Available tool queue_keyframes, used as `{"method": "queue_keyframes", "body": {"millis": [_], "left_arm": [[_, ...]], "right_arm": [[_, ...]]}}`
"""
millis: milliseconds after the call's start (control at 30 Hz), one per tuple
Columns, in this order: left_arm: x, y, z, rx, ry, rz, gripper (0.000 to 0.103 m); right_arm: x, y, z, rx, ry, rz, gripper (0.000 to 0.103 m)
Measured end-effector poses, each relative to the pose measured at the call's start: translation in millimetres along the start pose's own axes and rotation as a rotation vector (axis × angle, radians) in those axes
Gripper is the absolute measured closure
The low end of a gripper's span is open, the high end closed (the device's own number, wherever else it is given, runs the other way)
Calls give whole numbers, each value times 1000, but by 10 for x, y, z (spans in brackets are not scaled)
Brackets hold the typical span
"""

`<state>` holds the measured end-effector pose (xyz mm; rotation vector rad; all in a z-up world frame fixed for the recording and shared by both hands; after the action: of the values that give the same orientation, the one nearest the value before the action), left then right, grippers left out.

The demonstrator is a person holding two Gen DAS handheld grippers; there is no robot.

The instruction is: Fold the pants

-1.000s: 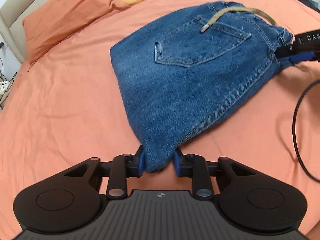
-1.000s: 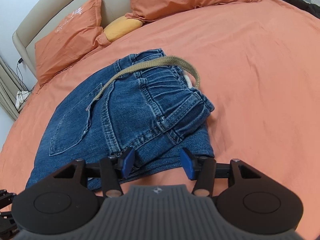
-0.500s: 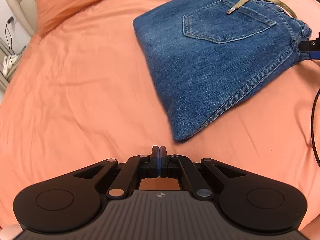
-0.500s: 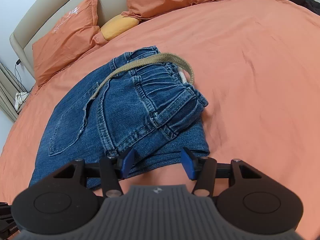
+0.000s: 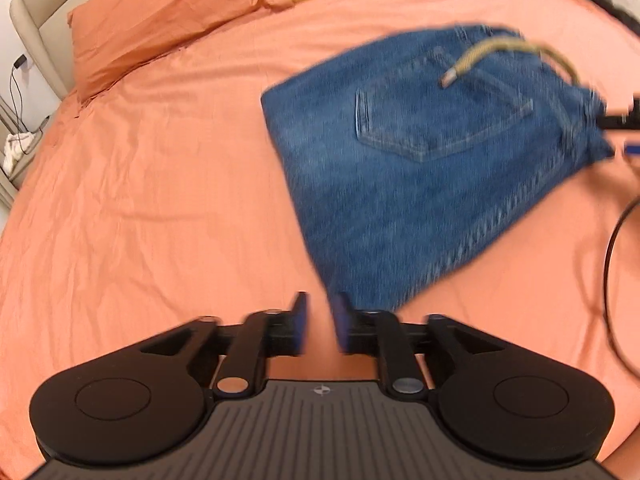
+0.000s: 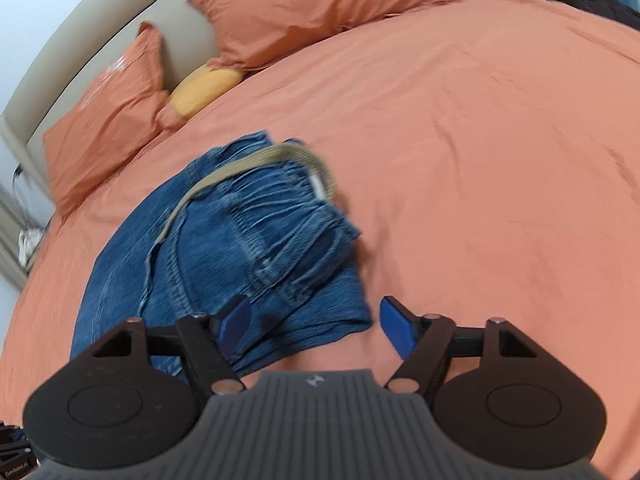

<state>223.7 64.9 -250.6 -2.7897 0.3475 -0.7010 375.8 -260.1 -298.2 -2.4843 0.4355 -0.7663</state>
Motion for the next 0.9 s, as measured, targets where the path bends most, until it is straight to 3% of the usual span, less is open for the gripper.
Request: {"method": "queue_keyframes", "body": {"millis": [33,67,233,400,500,633,700,867,900], "left_arm": [[59,-38,0,-18,14,-31,49],[127,-84,18,-40,28,-71,42],[402,-301,276,-219,63,-317,37],[515,-533,723,-341,63,-580,37],[510,-621,978,-391,38,-668,37],[524,-658,1202,-464,36,-738,32],[554,-664,1236,-489,48,-744,39],[626,-671,1187,-495,63,-666,93],[654,-681,1140,-490,78,-643,93]], "right_arm": [[22,43,5,-2,1,28,26],[40,86,17,0,-2,58,26],[93,267,180,49,-59,230,23],[183,295,325,143,-67,335,19],[229,241,426,204,-73,351,18],[194,92,588,255,-90,308,30],[188,48,610,250,-71,266,38],[195,-36,568,286,-70,268,66],[191,-75,533,281,-65,258,70]]}}
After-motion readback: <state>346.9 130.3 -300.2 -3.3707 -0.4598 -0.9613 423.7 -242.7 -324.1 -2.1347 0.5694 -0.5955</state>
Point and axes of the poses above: each gripper's, at about its wrist camera, not at the fingertips, and z roughly the way its jaws point, y to its right, x to its top, the point moved 10 cm from there along z, roughly the way its jaws point, and after that the axes turned 11 degrees about z, right-handed, at the moved point
